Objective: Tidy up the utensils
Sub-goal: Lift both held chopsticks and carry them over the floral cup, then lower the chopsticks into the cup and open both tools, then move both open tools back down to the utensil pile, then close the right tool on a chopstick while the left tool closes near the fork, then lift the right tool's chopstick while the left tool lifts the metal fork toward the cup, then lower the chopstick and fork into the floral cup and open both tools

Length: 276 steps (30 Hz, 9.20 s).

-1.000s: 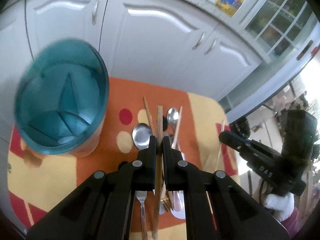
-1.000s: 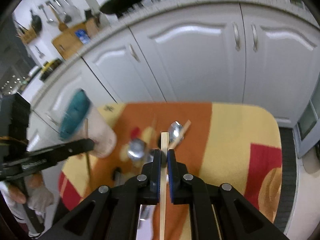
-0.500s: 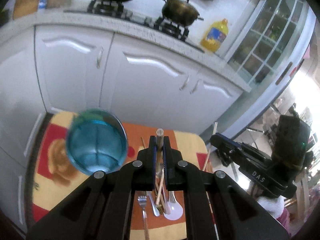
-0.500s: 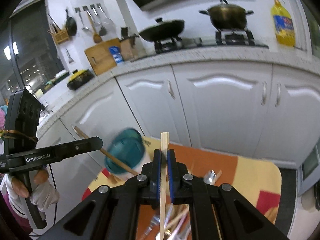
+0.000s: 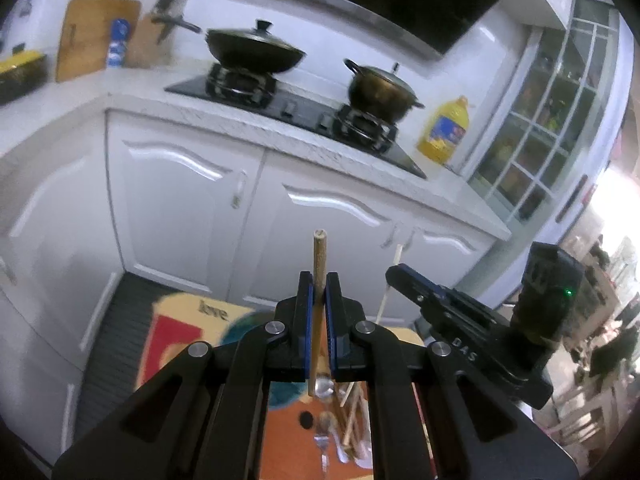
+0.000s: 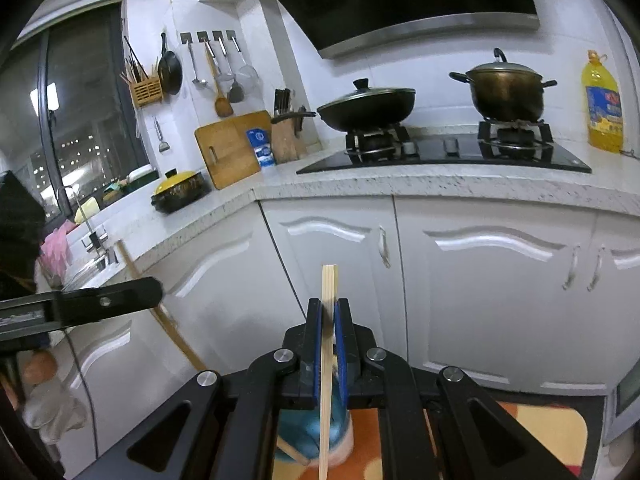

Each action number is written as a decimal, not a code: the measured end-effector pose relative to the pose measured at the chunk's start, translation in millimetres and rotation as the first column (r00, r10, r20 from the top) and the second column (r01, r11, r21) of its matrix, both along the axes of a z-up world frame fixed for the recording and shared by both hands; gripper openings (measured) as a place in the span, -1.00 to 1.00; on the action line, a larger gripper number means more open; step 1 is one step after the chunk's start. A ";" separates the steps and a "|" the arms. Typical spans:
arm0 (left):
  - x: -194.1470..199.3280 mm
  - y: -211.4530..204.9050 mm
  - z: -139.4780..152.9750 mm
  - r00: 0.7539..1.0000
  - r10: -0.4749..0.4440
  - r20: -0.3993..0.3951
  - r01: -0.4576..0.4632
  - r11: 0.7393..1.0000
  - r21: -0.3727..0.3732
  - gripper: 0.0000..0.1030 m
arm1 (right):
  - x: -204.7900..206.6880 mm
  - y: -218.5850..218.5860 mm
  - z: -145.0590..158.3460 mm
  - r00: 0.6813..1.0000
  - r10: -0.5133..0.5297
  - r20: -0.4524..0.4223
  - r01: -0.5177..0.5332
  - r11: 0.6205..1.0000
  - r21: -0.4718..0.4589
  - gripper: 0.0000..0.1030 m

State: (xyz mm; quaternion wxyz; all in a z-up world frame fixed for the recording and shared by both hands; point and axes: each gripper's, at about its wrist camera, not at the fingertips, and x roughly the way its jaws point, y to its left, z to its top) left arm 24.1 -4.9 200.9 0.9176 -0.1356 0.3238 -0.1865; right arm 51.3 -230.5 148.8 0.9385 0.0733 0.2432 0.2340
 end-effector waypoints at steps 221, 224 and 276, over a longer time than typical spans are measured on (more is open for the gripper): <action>-60.2 -94.2 -158.7 0.944 -0.268 -0.192 0.284 0.957 0.062 -0.98 | -58.6 -119.9 -129.9 0.940 -0.022 -0.342 0.049 0.996 0.072 -0.92; -60.0 -82.7 -135.2 0.958 -0.245 -0.148 0.258 0.964 0.069 -0.98 | -58.0 -110.8 -117.7 0.949 -0.003 -0.316 0.033 0.996 0.088 -0.92; 59.3 -4.8 -91.8 0.998 0.002 -0.057 0.014 0.956 0.294 -0.96 | 48.0 21.4 -105.3 0.995 0.059 -0.084 -0.055 0.997 0.057 -0.89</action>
